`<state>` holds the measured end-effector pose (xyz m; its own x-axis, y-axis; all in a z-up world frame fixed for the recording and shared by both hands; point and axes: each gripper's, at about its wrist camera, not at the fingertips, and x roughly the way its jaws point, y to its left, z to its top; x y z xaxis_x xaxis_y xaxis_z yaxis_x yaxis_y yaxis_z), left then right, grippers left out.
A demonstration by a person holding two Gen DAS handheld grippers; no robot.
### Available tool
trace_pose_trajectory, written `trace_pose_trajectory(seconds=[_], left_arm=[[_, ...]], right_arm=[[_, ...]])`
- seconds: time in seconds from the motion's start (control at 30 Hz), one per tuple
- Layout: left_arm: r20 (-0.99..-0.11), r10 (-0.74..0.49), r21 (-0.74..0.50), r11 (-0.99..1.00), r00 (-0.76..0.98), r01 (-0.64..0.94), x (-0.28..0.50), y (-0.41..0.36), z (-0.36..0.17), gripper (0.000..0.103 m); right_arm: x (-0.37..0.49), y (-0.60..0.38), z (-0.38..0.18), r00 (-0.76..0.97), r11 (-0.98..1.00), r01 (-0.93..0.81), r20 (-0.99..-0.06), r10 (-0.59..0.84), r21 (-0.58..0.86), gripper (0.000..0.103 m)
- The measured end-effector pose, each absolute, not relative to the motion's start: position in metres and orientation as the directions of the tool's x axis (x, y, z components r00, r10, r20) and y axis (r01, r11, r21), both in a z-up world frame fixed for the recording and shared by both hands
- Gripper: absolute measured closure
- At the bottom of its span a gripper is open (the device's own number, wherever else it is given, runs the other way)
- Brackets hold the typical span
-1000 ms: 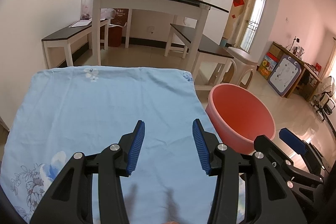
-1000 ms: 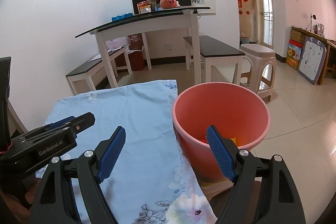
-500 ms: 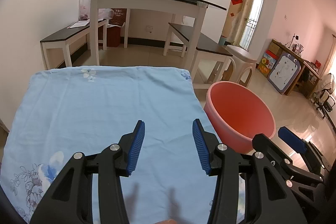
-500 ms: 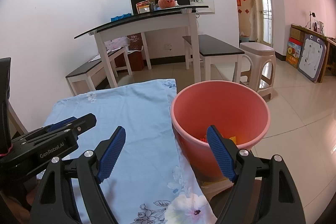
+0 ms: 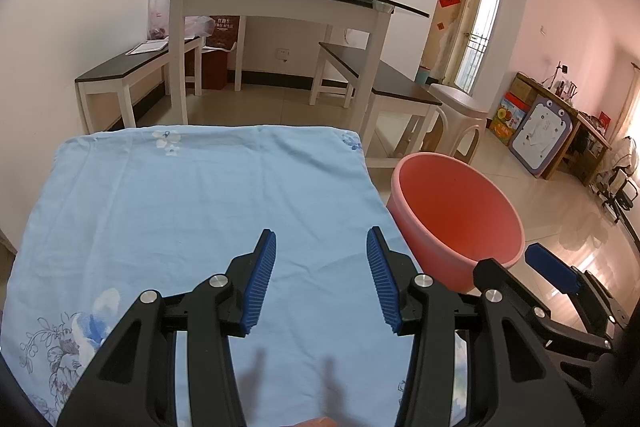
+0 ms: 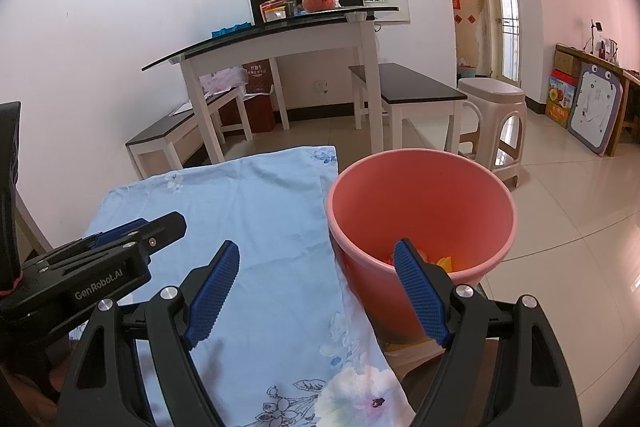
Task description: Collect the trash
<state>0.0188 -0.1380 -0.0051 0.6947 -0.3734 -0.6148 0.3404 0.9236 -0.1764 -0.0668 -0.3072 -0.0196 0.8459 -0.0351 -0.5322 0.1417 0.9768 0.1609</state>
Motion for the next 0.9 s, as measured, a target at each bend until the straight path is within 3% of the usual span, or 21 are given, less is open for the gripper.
trace_pose_trajectory(seconds=[0.9], left_arm=[[-0.614, -0.375, -0.168, 0.922, 0.695, 0.349, 0.0188, -0.1425, -0.0031, 0.055]], right_arm=[[-0.0700, -0.3075, -0.0249, 0.849, 0.974, 0.151, -0.526, -0.041, 0.169, 0.025]])
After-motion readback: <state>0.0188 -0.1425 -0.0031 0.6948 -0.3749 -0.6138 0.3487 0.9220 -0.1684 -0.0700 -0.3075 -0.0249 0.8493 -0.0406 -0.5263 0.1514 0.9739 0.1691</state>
